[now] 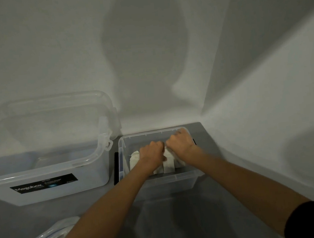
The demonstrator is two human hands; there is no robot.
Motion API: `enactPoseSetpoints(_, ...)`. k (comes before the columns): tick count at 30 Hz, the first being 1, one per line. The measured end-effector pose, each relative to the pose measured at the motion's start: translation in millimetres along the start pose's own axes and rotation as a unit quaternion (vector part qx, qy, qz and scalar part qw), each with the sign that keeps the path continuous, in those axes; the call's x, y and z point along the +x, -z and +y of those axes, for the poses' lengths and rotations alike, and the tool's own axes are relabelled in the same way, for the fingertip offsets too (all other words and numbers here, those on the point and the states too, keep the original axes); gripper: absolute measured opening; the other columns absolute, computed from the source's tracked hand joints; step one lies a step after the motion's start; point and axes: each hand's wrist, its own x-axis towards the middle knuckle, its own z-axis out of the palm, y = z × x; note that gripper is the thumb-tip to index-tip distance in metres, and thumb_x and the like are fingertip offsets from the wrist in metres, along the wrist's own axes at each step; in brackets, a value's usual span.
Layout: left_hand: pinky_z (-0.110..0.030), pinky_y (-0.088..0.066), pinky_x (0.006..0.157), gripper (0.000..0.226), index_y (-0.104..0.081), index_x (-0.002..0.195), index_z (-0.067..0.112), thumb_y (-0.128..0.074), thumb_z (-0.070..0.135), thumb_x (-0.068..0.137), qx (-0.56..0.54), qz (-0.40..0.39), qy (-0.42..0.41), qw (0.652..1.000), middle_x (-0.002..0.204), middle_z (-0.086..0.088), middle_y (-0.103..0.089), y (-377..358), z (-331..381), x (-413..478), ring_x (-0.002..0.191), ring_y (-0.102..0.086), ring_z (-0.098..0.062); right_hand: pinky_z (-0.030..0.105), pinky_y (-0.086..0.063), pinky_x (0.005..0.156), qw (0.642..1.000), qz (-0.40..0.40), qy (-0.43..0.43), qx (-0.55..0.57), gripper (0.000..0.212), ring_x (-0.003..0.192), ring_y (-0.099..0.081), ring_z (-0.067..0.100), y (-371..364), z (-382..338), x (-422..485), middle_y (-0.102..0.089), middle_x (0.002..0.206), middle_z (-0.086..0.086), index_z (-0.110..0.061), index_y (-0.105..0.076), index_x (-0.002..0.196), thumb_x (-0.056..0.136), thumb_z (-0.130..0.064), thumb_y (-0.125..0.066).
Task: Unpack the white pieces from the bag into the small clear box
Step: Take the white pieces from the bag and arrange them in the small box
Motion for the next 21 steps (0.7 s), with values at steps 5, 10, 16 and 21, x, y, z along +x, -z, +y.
enactPoseSetpoints(5,-0.037,-0.051,0.082,0.019,-0.061,0.104,0.019,-0.061,0.028,0.088,-0.042,0.035,-0.024,0.998,0.108,-0.004,-0.065,28.0,-4.7,-14.0,0.099,-0.062,-0.025,0.037,-0.039,0.092,0.993,0.068,-0.031,0.091,0.025,0.104,-0.061,0.028,31.3,21.0,-15.5,-0.063,0.110,0.009,-0.012,-0.060,0.109,0.088,0.001,-0.053)
enactPoseSetpoints(10,-0.041,-0.054,0.083,0.012,-0.065,0.097,0.020,-0.062,0.023,0.085,-0.131,0.069,-0.076,0.986,0.099,0.000,-0.068,78.4,-10.1,-43.3,0.091,-0.064,-0.019,0.040,-0.037,0.092,0.977,0.123,-0.057,0.163,0.021,0.099,-0.062,0.028,74.4,30.7,-40.8,-0.066,0.105,0.008,-0.014,-0.064,0.107,0.089,-0.011,-0.053)
enactPoseSetpoints(16,-0.017,-0.051,0.077,0.016,-0.070,0.100,0.022,-0.069,0.024,0.084,-0.219,0.065,-0.128,0.965,0.094,0.005,-0.070,132.3,-50.4,-127.0,0.084,-0.065,-0.006,0.033,-0.050,0.077,0.948,0.114,0.014,0.296,0.020,0.094,-0.061,0.020,129.5,-3.3,-85.8,-0.067,0.106,0.001,-0.021,-0.066,0.108,0.091,-0.026,-0.057)
enactPoseSetpoints(21,-0.020,-0.052,0.079,0.014,-0.071,0.098,0.026,-0.070,0.027,0.084,-0.226,0.060,-0.087,0.968,0.091,0.009,-0.070,144.3,-106.8,-201.5,0.083,-0.065,-0.003,0.033,-0.054,0.081,0.908,0.128,0.068,0.393,0.016,0.082,-0.063,0.013,155.5,-59.0,-108.5,-0.069,0.092,-0.001,-0.019,-0.071,0.101,0.089,-0.021,-0.061)
